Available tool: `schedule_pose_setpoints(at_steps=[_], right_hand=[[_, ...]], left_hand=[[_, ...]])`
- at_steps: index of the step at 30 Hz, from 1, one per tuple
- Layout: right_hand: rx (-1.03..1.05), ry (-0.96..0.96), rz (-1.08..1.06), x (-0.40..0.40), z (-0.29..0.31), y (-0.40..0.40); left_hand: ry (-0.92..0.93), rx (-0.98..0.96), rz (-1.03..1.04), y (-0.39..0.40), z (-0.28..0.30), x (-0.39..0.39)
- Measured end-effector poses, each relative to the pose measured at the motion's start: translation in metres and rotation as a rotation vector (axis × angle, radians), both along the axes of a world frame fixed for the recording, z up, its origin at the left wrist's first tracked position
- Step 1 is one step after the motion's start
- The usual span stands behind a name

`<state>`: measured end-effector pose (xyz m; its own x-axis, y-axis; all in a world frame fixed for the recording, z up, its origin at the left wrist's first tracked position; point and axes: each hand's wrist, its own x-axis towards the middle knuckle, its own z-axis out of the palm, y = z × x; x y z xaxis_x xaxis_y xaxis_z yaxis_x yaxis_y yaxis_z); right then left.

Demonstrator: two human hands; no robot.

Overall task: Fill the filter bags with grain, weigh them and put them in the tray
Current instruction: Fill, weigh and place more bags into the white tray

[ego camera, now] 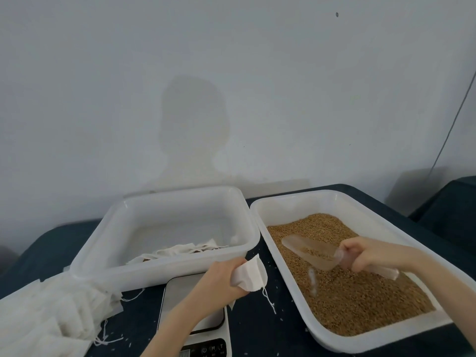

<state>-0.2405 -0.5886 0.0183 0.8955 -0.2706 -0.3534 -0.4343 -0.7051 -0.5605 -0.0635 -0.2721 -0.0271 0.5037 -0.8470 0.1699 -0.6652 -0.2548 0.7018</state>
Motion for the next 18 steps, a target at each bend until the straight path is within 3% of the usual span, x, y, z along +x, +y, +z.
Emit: schedule_pose_setpoints(at_steps=[4,9,18], right_hand=[[0.042,-0.131,0.053,0.006,0.018,0.018],[0.002,-0.076,0.178,0.018,0.036,0.049],[-0.078,-0.073,0.181,0.036,0.045,0.075]], left_hand=[[0.046,-0.004,0.040,0.003,-0.002,0.001],[0.045,-0.029,0.048,0.009,0.001,0.003],[-0.020,0.031,0.093,0.024,0.013,0.005]])
